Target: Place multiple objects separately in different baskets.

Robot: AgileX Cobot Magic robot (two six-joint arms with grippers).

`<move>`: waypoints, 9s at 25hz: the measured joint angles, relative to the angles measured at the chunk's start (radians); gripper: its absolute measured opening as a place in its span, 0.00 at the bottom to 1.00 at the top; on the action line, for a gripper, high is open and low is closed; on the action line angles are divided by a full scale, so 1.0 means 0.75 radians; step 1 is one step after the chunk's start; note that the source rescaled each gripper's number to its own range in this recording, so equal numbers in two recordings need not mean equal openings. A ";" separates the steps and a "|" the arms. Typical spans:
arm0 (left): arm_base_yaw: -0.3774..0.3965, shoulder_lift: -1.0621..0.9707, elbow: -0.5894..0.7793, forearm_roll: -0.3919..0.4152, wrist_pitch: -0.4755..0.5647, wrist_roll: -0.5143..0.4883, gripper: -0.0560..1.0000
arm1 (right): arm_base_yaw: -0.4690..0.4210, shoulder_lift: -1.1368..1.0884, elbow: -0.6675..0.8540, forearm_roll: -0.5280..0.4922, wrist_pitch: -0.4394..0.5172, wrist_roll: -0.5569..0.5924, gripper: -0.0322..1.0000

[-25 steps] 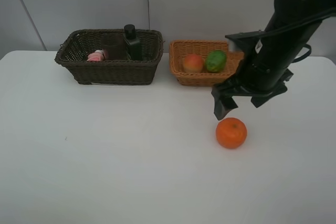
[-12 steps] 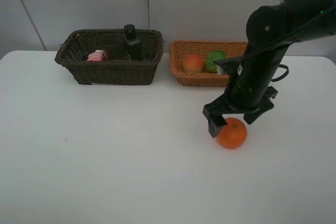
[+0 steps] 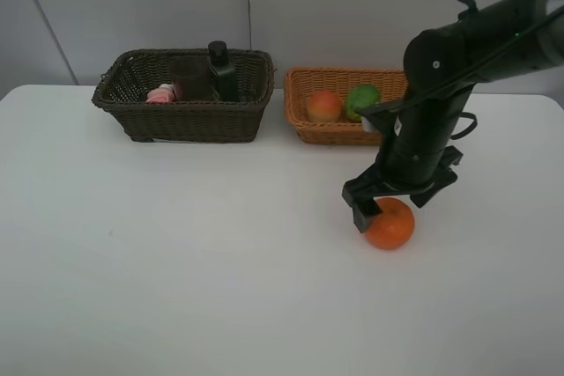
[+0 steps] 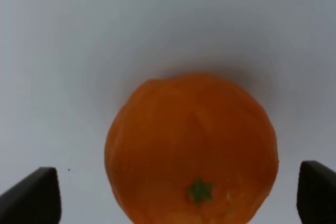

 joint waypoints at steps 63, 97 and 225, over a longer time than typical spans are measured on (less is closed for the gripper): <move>0.000 0.000 0.000 0.000 0.000 0.000 0.90 | -0.015 0.130 0.000 -0.036 -0.061 0.000 0.40; 0.000 0.000 0.000 0.000 0.000 0.000 0.90 | -0.235 0.038 -0.680 -0.210 0.417 -0.006 0.40; 0.000 0.000 0.000 0.000 0.000 0.000 0.90 | -0.345 -2.013 0.521 -0.048 0.486 0.035 0.90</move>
